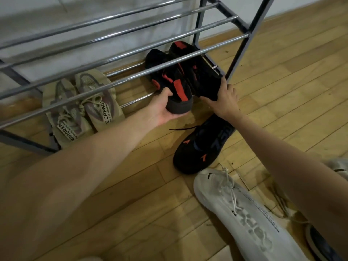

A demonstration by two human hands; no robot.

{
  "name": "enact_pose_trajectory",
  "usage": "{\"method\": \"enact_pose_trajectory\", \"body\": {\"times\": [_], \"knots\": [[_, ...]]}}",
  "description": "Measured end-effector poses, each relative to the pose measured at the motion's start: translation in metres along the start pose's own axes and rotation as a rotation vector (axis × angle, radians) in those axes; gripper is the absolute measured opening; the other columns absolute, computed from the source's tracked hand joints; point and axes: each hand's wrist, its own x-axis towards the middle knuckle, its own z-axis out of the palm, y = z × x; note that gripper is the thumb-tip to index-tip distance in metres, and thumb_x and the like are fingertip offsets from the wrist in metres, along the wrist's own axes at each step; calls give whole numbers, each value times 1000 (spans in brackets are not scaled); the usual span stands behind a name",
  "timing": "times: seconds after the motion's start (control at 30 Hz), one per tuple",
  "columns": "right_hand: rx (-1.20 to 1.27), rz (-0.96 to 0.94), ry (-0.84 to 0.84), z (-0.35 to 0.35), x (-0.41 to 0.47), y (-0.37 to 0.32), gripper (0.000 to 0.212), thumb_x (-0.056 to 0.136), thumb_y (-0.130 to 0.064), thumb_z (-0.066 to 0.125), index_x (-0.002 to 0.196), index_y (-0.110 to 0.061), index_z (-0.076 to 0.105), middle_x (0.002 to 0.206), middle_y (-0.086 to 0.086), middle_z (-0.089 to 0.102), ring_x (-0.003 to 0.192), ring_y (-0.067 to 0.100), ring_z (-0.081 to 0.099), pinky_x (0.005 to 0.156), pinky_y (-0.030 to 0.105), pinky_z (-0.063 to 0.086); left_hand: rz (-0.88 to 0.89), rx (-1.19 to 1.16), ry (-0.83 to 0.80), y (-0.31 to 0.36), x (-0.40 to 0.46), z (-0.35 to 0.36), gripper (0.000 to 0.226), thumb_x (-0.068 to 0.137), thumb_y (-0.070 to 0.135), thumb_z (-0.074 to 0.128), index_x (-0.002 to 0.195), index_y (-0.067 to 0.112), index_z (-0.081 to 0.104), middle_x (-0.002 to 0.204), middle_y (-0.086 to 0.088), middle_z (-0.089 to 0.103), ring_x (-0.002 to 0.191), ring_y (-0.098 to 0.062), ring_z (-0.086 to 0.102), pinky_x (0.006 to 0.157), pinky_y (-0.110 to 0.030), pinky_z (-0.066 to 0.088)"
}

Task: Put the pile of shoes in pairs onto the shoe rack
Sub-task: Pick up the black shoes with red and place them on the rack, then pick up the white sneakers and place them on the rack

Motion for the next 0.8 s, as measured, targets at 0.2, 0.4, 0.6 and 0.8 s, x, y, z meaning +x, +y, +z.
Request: {"method": "enact_pose_trajectory", "body": {"times": [0.2,0.4,0.6,0.8], "knots": [[-20,-77,19,-12,-38,3,84,94,-48,50,153,-7,7,150,20,28,140,37,25,114,50,22,91,386,51,-3,-18,-4,35,95,21,46,129,14,42,116,-6,53,112,-26,55,100,-51,45],[-36,26,19,-32,-86,27,72,97,-38,49,151,-6,14,149,20,30,138,37,26,112,48,25,170,718,181,-28,-28,-19,45,90,14,46,133,3,43,117,-8,50,110,-26,55,92,-43,50],[30,85,-117,-50,-146,36,71,96,-41,49,150,-9,16,147,18,31,137,34,30,113,43,28,294,1112,6,-63,-51,-10,2,88,19,50,89,17,50,100,-8,59,97,-25,58,87,-39,50],[29,170,-392,-71,-235,43,74,93,-55,46,150,-16,18,145,11,37,131,25,42,109,38,37,486,1591,-422,-95,-70,11,25,91,22,56,115,17,55,105,4,61,100,-15,59,91,-36,50]]}}
